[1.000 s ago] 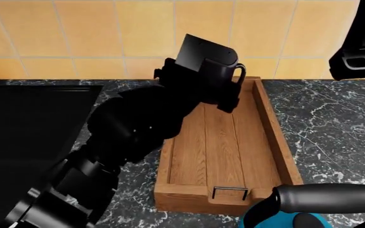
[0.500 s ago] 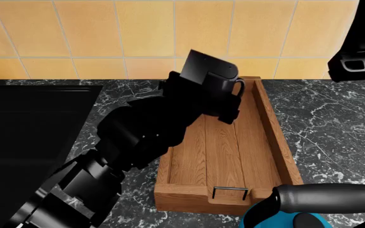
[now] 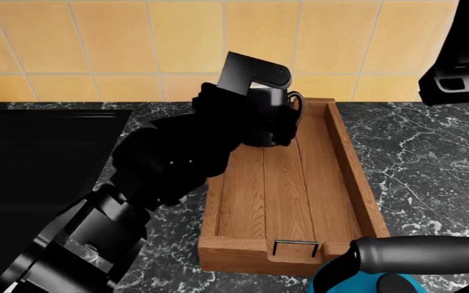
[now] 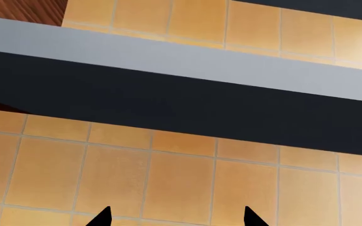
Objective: Pick the kettle from the counter and place it on the tray. Then pick the mug from the cabinet and place it on the tray. Then close the cabinet doors.
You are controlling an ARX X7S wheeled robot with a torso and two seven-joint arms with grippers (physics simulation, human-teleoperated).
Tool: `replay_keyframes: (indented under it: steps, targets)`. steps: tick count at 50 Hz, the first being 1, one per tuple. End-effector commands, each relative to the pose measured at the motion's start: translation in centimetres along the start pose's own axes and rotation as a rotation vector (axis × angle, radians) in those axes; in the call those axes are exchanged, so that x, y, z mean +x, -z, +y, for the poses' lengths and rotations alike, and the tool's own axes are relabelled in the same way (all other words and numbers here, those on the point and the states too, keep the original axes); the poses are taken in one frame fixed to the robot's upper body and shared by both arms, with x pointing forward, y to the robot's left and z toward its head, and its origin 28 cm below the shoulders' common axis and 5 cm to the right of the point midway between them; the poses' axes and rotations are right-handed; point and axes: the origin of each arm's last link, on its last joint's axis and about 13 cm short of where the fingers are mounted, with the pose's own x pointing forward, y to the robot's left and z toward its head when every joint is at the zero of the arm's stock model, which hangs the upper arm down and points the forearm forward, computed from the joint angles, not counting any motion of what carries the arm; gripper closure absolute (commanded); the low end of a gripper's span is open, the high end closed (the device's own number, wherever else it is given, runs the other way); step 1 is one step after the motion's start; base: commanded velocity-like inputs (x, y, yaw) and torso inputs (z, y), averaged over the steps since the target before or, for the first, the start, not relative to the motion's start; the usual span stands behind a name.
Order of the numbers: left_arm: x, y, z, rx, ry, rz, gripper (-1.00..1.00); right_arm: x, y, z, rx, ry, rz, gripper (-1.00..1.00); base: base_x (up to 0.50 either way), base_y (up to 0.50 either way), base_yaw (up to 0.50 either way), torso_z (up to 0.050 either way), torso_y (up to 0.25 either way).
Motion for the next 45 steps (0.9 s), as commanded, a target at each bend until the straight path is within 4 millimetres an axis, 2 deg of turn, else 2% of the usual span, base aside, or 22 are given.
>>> replay_keyframes:
  steps: [1,16,28,39,45]
  targets:
    - [-0.5,-0.9,0.5,-0.021,0.008,-0.013,-1.0,0.0,-0.1,0.1,-0.002,-0.002,-0.003,-1.0,0.0,0.0,0.0,0.0,0.0]
    - [-2.5,-2.9,-0.4,-0.023,0.107,-0.062,-1.0,0.1,-0.2,0.2,-0.003,-0.004,-0.004,-1.0,0.0,0.0,0.0,0.0,0.0]
    - [-4.7,-7.3,0.1,-0.056,0.129,-0.184,-1.0,0.0,-0.1,0.2,0.0,-0.007,-0.003,-1.0,0.0,0.0,0.0,0.0,0.001]
    - [-6.3,-9.8,1.0,-0.072,0.116,-0.265,-1.0,0.1,-0.2,0.3,-0.001,-0.009,-0.004,-1.0,0.0,0.0,0.0,0.0,0.0]
    - [-9.0,-11.1,1.5,-0.039,0.155,-0.32,-1.0,0.0,-0.4,0.2,-0.003,-0.004,-0.008,-1.0,0.0,0.0,0.0,0.0,0.0]
